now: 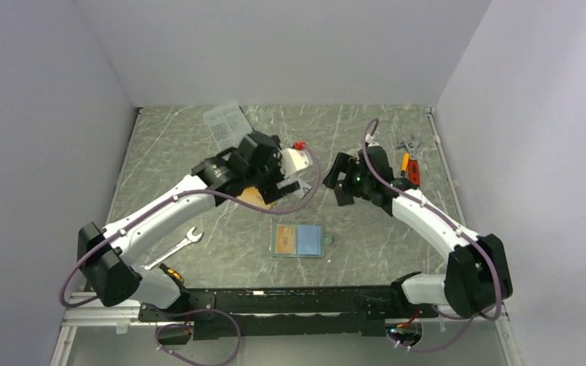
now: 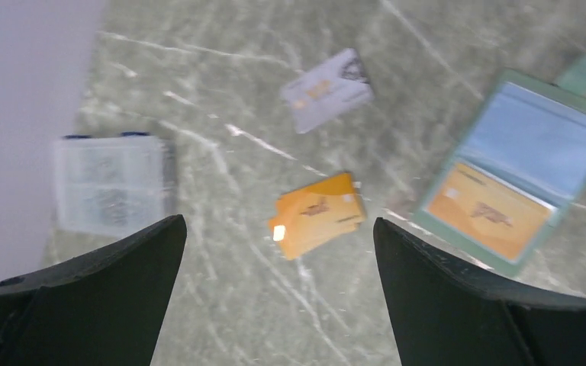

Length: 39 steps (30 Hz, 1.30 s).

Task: Put the credit cards into the card holder
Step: Pick up the credit card from the center of the board.

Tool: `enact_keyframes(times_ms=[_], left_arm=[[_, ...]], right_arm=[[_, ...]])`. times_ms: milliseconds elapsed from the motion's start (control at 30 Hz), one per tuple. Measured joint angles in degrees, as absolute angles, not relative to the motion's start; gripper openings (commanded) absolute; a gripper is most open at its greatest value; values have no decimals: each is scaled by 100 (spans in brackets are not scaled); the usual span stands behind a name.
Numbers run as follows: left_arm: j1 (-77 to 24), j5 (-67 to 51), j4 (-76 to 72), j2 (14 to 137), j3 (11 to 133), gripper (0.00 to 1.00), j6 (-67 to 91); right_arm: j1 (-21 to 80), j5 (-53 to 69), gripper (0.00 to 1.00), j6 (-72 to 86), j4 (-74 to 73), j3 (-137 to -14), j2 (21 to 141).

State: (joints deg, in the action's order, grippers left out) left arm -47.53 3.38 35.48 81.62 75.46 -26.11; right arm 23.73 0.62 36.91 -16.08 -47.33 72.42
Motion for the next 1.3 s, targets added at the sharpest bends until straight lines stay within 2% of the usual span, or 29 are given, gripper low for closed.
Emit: enact_keyframes(times_ms=[67,133,200,233,267,300,333,433,533,567,767,900,1100,1300], left_arm=[[-4458,314,3511,8095,7741,89,-2738],[-4060,99,3747,8285,8005,83,-2825],[-3673,-366,4075,8707,8364,68,-2884],[-3531,-611,4156,8910,8475,62,-2867],[-3374,-858,4211,9107,8541,49,-2838],[-3218,-1085,4252,9282,8549,44,-2786],[-3138,-1179,4289,9371,8549,46,-2714],[-3013,-1459,4154,9544,8495,66,-2532],[-3033,-1575,3824,9631,8434,96,-2423],[-3046,-1577,3680,9688,8423,99,-2445],[-3168,-1448,2720,10427,8180,99,-2630],[-3238,-1302,2440,10916,8042,99,-2801],[-3308,-1041,1894,11026,7841,99,-3288],[-3380,-908,1485,11028,7472,99,-3837]], right_arm=[[2137,373,100,3594,-1439,-4858,7489],[1955,628,100,3514,-1321,-4976,7721],[1841,847,99,3435,-1269,-5183,7994],[1815,943,97,3402,-1199,-5280,8123],[1793,1031,93,3380,-1098,-5369,8256],[1780,1103,90,3354,-1009,-5424,8355],[1765,1184,88,3341,-910,-5489,8484],[1747,1575,80,3315,-561,-5837,9146],[1743,1909,79,3308,-298,-6307,10016],[1743,1994,80,3308,-233,-6416,10261],[1737,2462,79,3441,139,-6766,11334],[1732,2665,75,3553,449,-6969,11594],[1728,3186,72,3782,985,-7091,11937],[1747,3415,70,4007,1750,-6552,11858]])
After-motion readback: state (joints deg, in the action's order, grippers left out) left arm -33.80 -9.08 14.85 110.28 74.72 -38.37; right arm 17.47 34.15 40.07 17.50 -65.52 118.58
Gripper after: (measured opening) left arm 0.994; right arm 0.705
